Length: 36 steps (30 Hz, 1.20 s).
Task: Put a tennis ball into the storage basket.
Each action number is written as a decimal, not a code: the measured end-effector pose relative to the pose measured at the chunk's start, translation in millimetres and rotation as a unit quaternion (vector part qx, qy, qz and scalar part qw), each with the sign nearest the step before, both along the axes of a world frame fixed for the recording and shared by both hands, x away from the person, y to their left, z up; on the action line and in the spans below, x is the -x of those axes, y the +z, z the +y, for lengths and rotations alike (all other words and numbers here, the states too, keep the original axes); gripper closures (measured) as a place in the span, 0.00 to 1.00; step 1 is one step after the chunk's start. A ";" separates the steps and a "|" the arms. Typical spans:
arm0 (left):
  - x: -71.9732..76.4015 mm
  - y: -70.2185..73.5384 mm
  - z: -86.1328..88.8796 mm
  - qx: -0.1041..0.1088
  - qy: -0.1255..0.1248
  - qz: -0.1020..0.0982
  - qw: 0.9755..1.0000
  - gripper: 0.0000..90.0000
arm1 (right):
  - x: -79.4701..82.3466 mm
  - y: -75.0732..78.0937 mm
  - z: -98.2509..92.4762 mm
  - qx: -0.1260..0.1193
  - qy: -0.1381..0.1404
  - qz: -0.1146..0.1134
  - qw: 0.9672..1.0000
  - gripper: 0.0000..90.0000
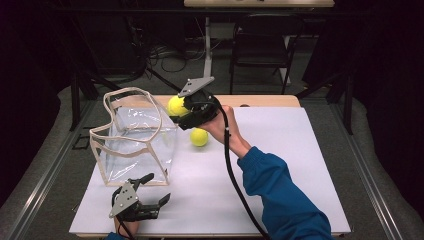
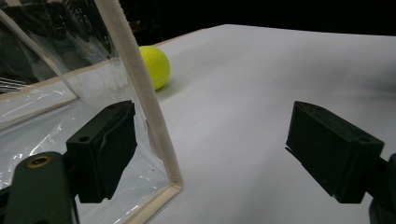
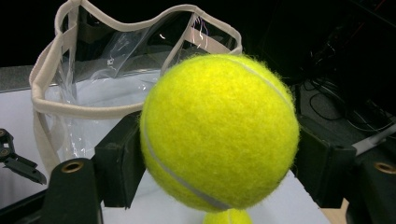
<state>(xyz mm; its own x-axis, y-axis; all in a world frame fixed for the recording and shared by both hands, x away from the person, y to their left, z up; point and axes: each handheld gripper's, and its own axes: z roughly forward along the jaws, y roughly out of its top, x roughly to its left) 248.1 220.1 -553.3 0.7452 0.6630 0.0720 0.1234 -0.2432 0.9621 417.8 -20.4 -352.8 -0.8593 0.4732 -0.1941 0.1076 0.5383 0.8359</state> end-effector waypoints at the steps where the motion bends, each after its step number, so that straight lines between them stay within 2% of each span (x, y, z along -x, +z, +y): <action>1: 0.0 0.0 0.0 0.000 0.000 0.000 1.000 0.18 | -0.3 0.9 0.5 -0.003 0.001 0.001 1.000 0.29; 18: -0.1 0.4 1.0 0.001 -0.002 -0.001 1.000 0.18 | -0.3 8.0 16.6 0.002 0.013 0.000 1.000 0.29; 36: -0.2 0.4 1.5 0.004 -0.004 -0.001 1.000 0.18 | 1.1 12.1 31.6 -0.014 0.027 -0.007 1.000 0.29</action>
